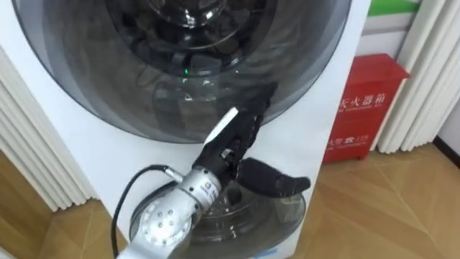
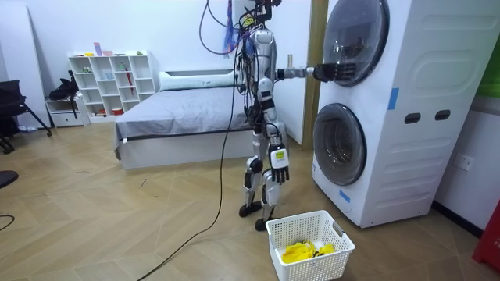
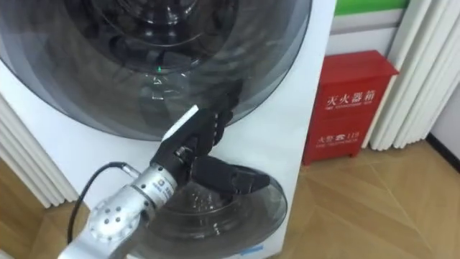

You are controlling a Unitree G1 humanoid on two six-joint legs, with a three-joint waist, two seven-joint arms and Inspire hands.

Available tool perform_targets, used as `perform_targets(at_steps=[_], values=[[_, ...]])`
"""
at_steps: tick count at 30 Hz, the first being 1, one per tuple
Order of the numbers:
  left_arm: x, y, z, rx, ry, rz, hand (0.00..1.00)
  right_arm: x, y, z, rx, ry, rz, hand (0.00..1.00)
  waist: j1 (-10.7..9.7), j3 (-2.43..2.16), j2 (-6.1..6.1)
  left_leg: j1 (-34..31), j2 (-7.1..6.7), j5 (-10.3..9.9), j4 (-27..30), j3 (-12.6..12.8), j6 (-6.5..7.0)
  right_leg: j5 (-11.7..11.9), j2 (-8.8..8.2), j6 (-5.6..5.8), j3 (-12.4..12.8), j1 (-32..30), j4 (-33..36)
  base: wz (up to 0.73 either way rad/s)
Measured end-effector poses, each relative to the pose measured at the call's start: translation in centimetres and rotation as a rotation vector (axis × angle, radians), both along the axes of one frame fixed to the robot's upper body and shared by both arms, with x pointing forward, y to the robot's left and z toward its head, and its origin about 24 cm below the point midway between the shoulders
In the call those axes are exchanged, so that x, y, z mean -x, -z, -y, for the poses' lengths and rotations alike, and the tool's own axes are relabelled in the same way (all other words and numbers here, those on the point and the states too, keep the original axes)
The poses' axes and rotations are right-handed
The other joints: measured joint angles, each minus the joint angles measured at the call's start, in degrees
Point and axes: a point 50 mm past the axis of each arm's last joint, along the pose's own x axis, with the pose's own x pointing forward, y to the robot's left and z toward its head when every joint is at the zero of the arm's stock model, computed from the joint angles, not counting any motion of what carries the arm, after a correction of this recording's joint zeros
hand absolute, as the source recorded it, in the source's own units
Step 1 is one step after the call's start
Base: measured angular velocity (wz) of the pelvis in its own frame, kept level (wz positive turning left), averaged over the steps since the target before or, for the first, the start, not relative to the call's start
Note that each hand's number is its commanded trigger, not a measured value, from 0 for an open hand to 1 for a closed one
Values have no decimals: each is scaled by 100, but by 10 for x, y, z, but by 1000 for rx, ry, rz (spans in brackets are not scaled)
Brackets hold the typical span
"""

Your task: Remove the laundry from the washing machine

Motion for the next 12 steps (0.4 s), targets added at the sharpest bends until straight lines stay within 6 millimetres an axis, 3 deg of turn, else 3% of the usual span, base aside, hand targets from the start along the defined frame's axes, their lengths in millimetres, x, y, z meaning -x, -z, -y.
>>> perform_targets(at_steps=[1, 2, 4, 5, 6, 9, 12], values=[[13, 34, -10, -34, -44, -130, 0, 2, 0, -1, 0, 10, -2, 0, 54, -29, -47, 7, 12, 6, 5, -93, -27, -39, 19, -35, -9, 6, 26, 0], [21, 53, -17, -66, -72, -201, 0, 2, 1, -2, 1, 15, 1, 0, 78, -37, -74, 3, 14, 15, 8, -152, -44, -49, 28, -51, -14, 5, 29, 0], [67, 124, -54, -266, -193, -495, 0, 0, 1, -6, 6, 27, 17, 0, 223, -26, -174, -24, 44, 36, 75, -281, -84, -84, 56, -109, -45, 33, 10, 6], [81, 137, -64, -309, -226, -559, 0, -1, 1, -7, 8, 36, 23, 0, 278, -5, -223, -28, 47, 38, 85, -284, -88, -96, 63, -127, -53, 33, 8, 7], [107, 157, -85, -380, -291, -666, 0, 0, 1, -8, 5, 58, 32, 0, 396, 2, -319, -57, 60, 45, 104, -289, -103, -111, 82, -151, -54, 11, 0, 7], [155, 180, -126, -472, -466, -832, 0, -1, -1, -5, -17, 223, 123, 0, 639, -46, -408, -103, 130, 28, 113, -361, -150, -95, 112, -179, -211, 90, -167, 17], [190, 190, -150, -526, -627, -922, 0, -11, -3, -6, -61, 281, 211, 0, 792, -77, -361, 3, 137, 28, 108, -432, -151, -95, 120, -180, -340, 254, -217, 7]])
